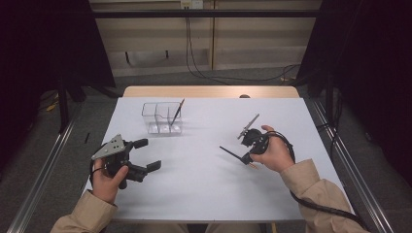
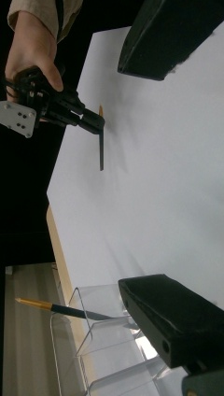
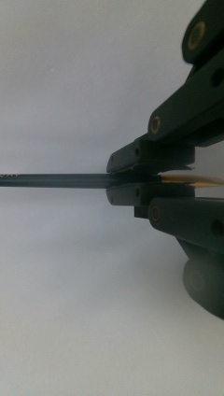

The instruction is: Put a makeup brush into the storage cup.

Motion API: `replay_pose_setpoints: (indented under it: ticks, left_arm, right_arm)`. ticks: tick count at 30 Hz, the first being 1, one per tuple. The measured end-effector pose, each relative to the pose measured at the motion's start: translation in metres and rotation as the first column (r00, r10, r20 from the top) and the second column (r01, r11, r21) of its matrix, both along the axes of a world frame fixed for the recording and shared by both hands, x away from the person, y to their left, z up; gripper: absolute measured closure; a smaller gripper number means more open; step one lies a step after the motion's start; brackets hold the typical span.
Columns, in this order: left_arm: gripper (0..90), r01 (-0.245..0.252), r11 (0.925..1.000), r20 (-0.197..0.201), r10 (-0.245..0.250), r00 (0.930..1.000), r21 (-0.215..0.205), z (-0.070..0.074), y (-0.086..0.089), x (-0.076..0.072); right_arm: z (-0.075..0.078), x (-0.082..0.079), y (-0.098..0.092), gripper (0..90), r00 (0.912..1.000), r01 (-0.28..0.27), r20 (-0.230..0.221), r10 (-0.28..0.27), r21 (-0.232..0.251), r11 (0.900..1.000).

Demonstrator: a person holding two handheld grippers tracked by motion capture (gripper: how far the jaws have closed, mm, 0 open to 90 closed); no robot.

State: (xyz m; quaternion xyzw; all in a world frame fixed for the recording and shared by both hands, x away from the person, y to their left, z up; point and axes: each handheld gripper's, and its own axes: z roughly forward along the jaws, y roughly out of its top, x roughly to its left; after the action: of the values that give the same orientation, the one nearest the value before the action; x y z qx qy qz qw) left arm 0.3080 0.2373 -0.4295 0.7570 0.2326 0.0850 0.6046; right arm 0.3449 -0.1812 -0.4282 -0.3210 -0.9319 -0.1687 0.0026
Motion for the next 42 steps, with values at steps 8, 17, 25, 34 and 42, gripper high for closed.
replay_pose_setpoints:
  ticks: [8,17,25,34,42]
  left_arm:
    - [0.1,0.015,0.9998,-0.019,-0.015,0.9997,0.010,-0.001,-0.006,0.003]
    - [0.1,0.037,0.9990,-0.014,-0.037,0.9992,0.027,0.000,-0.016,0.006]
    - [0.1,0.052,0.9983,-0.024,-0.051,0.9984,0.028,-0.002,-0.021,0.008]
    - [0.0,0.076,0.9963,-0.027,-0.075,0.9969,0.041,-0.002,-0.025,0.008]
    - [0.0,0.119,0.9900,-0.038,-0.117,0.9924,0.075,0.000,-0.034,0.009]
  right_arm:
    - [0.006,-0.008,0.019,84.0,0.9962,-0.087,0.002,0.087,0.022,0.996]
    - [0.012,-0.015,0.032,84.0,0.9885,-0.151,0.008,0.151,0.047,0.987]
    - [0.010,-0.021,0.043,83.9,0.9773,-0.211,-0.008,0.212,0.054,0.976]
    - [0.013,-0.028,0.052,84.0,0.9624,-0.270,-0.015,0.271,0.069,0.960]
    - [0.013,-0.030,0.057,83.9,0.9556,-0.292,-0.018,0.294,0.068,0.954]
